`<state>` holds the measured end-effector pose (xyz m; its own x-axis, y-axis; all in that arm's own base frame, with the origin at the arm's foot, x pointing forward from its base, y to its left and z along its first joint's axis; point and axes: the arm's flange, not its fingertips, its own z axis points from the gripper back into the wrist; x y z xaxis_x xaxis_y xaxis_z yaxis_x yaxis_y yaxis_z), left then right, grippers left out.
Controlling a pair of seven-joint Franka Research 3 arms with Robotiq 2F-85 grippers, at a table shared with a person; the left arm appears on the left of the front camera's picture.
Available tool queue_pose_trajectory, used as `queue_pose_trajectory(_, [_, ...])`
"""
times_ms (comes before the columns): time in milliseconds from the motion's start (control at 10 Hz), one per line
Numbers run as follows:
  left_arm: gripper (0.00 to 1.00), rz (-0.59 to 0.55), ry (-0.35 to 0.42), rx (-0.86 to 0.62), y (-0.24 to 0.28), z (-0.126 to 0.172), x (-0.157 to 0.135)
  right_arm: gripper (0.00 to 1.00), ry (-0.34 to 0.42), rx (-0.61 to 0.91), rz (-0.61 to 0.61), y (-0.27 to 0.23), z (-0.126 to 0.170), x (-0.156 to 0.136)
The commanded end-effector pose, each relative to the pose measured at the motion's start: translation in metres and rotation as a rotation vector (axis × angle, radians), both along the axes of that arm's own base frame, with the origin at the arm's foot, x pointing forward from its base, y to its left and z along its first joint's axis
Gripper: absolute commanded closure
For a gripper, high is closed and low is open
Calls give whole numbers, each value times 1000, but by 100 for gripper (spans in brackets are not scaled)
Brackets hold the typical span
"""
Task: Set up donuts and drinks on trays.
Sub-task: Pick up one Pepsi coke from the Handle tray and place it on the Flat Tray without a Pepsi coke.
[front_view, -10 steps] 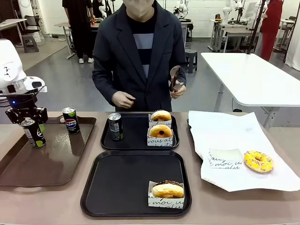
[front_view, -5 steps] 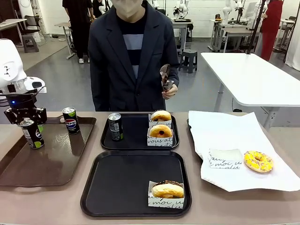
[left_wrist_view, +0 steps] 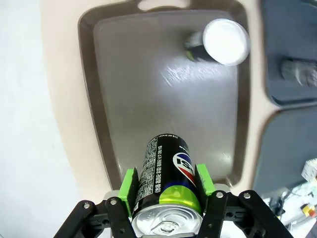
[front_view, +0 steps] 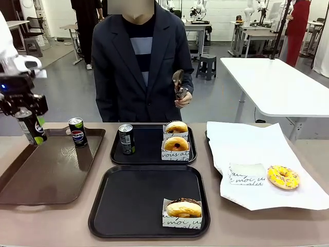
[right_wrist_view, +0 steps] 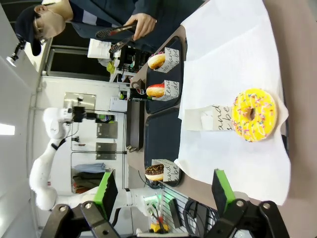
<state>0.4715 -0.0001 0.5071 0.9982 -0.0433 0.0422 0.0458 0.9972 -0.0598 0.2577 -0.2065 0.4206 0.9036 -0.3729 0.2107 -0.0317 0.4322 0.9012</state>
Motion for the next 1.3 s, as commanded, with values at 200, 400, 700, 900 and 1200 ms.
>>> queue_pose_trajectory(200, [100, 15, 2, -37, -9, 24, -43, 0, -20, 11, 1, 1, -1, 1])
queue_pose_trajectory(400, [100, -18, -4, -16, -10, 35, -44, 0, -20, 11, 1, 1, -1, 1])
queue_pose_trajectory(700, [100, -18, -4, -16, -10, 35, -44, 0, -20, 11, 1, 1, -1, 1])
queue_pose_trajectory(900, [100, -18, -4, -16, -10, 35, -44, 0, -20, 11, 1, 1, -1, 1])
queue_pose_trajectory(1200, [42, -182, -68, 14, -80, 33, -49, 0, -20, 11, 1, 1, -1, 1])
